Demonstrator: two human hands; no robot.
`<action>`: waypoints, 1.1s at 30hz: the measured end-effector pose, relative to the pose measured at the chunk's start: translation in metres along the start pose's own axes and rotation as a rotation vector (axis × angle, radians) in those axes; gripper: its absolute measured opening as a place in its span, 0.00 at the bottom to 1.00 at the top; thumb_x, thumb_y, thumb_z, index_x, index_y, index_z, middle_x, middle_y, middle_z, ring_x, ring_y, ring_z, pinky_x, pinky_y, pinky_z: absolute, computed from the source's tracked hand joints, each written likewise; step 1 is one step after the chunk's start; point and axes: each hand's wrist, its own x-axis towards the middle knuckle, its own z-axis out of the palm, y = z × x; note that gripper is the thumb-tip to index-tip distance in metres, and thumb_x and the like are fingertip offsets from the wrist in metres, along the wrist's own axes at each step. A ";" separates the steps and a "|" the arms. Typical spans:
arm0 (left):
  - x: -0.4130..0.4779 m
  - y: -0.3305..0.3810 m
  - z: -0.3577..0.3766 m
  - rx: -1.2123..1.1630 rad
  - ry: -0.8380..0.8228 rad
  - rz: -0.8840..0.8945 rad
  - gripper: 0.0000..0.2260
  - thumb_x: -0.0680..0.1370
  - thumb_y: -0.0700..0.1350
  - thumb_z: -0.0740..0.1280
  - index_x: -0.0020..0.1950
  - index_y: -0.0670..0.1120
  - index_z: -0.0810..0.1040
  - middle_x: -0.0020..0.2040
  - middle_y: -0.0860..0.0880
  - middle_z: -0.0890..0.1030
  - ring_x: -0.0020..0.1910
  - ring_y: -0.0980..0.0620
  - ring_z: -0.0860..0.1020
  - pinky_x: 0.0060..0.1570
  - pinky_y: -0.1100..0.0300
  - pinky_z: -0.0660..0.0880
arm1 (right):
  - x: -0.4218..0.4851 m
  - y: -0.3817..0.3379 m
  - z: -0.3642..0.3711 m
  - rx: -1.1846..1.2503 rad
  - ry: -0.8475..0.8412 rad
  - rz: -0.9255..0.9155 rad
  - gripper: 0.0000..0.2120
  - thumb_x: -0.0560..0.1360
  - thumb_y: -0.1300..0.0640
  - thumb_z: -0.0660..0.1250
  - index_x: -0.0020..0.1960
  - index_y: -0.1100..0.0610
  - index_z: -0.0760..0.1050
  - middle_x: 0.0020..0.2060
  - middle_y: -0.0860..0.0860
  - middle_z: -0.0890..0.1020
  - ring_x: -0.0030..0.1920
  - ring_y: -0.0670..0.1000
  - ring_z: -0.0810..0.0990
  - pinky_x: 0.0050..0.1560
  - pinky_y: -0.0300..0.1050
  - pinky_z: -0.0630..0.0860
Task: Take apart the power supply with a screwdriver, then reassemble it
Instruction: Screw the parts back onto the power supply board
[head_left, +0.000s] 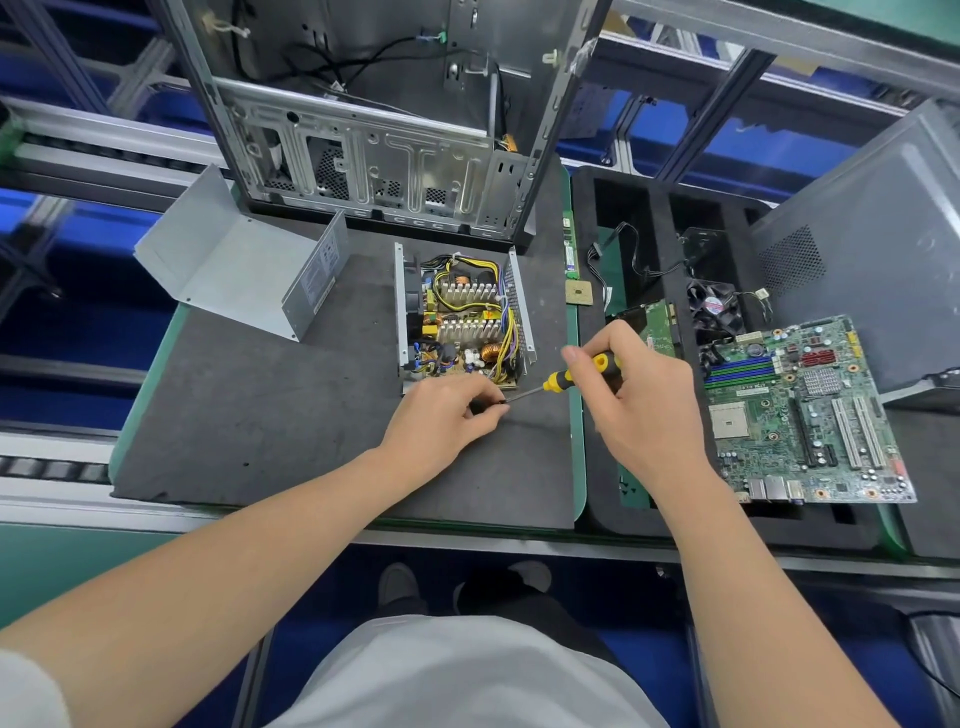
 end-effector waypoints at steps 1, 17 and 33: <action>0.000 0.000 0.000 0.013 -0.006 0.013 0.04 0.80 0.48 0.73 0.52 0.49 0.85 0.44 0.55 0.83 0.38 0.56 0.78 0.44 0.55 0.79 | -0.001 -0.001 0.002 0.004 0.001 -0.007 0.12 0.83 0.46 0.67 0.44 0.50 0.70 0.28 0.46 0.79 0.29 0.49 0.75 0.30 0.38 0.67; 0.004 0.003 0.005 0.044 0.068 0.068 0.08 0.81 0.46 0.72 0.56 0.44 0.85 0.47 0.50 0.84 0.42 0.58 0.75 0.46 0.57 0.78 | 0.012 -0.011 0.009 0.156 -0.067 0.082 0.09 0.82 0.51 0.69 0.52 0.44 0.69 0.39 0.48 0.84 0.38 0.47 0.85 0.46 0.48 0.79; -0.001 0.003 0.007 0.051 0.149 0.033 0.08 0.79 0.42 0.74 0.58 0.46 0.86 0.38 0.52 0.77 0.36 0.57 0.73 0.44 0.53 0.80 | 0.006 -0.013 0.003 0.086 0.008 0.025 0.07 0.82 0.56 0.69 0.52 0.51 0.71 0.39 0.47 0.83 0.38 0.45 0.82 0.42 0.31 0.73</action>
